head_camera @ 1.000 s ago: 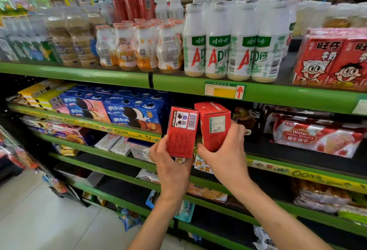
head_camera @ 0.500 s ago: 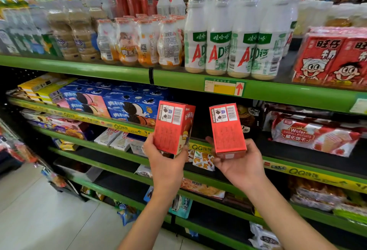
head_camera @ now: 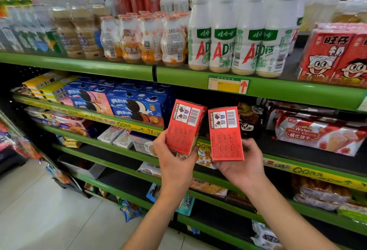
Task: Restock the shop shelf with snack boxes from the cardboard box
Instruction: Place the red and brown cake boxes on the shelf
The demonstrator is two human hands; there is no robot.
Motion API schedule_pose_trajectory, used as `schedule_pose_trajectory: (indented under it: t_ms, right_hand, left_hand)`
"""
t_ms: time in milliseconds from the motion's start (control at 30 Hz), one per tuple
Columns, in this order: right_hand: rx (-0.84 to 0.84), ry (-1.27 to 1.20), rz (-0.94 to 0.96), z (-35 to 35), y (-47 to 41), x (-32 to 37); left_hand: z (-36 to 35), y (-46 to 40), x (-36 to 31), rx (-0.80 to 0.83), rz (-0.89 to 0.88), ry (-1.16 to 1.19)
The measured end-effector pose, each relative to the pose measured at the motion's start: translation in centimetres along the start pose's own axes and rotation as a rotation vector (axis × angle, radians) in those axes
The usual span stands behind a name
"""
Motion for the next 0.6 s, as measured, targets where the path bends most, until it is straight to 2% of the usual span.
schedule_pose_trajectory:
  t_ms: [100,167,233,333,400,600]
  right_hand:
    - [-0.001,0.035,-0.001,-0.1,0.1,0.0]
    - [0.010,0.041,0.027,-0.4,0.2,0.4]
    - [0.020,0.096,0.101,-0.5,0.1,1.5]
    - [-0.023,0.466,0.269,-0.5,0.4,3.5]
    - [-0.083,0.620,0.340,-0.3,0.6,4.5]
    - [-0.071,0.845,0.356,-1.2,-0.1,4.8]
  left_hand:
    - [0.0,-0.2,-0.1,-0.007,0.008,0.014]
    - [0.3,-0.6,0.2,-0.005,0.106,0.072]
    - [0.5,-1.3,1.5,0.015,0.310,0.275]
    - [0.4,-1.8,3.1,0.101,0.588,0.705]
    - [0.7,-1.8,3.7,0.132,0.628,0.757]
    - [0.3,-2.6,4.1,0.262,0.603,0.695]
Point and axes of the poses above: each hand's wrist, its own y-axis away from the middle knuckle, its own z-axis out of the back of the hand, x = y × z, the point moved 5 cm from there along -y, towards the middle knuckle, and after that the axes turned 1 degree about -x, right-handed, at the moved point
